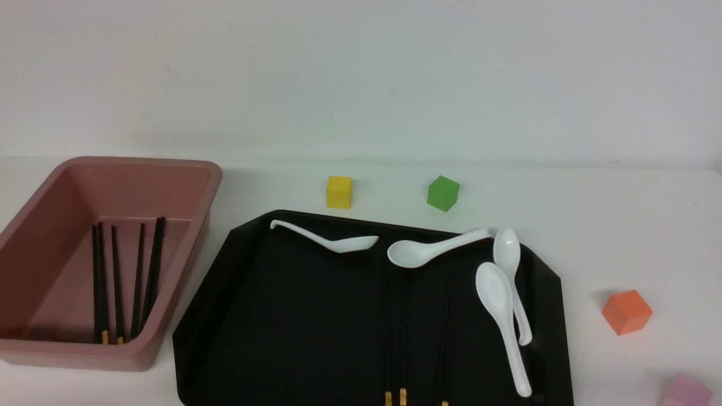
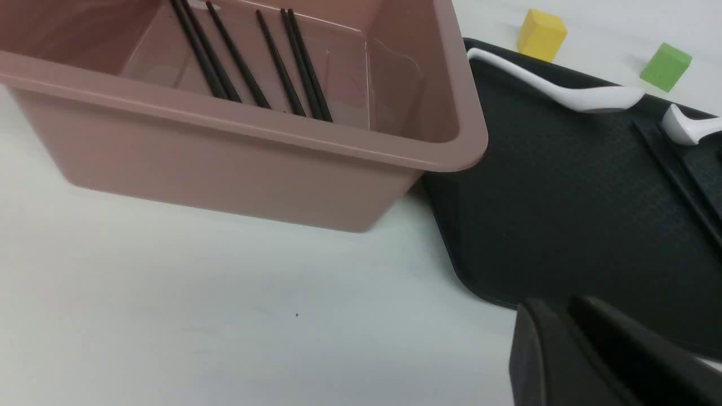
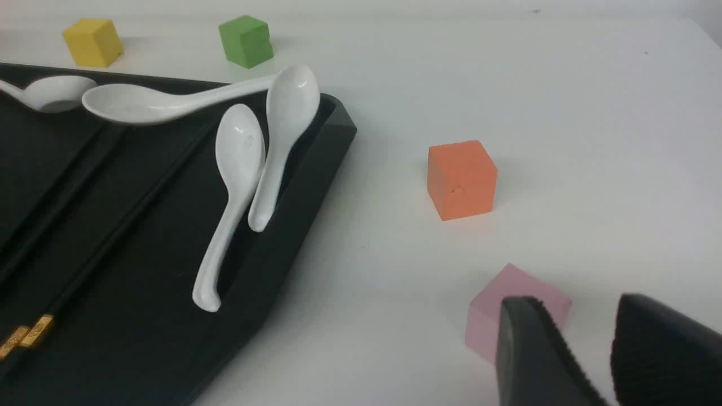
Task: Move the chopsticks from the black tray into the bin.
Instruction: Use the right arm to grab a pair of chopsticks
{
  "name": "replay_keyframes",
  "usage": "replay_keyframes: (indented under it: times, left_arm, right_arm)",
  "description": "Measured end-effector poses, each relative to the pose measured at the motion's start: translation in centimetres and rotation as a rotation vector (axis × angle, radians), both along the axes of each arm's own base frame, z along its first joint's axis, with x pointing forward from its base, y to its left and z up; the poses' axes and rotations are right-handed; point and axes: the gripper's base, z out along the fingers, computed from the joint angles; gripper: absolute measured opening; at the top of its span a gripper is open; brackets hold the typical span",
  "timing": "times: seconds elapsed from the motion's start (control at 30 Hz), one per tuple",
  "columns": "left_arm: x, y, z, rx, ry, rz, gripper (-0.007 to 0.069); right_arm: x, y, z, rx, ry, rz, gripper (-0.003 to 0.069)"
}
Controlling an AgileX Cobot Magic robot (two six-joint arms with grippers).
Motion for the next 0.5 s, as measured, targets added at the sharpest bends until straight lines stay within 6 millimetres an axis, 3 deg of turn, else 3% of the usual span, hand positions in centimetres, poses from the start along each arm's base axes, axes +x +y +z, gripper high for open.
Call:
replay_keyframes:
  times: [0.5]
  left_arm:
    - [0.0,0.0,0.0,0.0,0.0,0.0,0.0081]
  right_arm:
    - [0.0,0.0,0.0,0.0,0.0,0.0,0.0239]
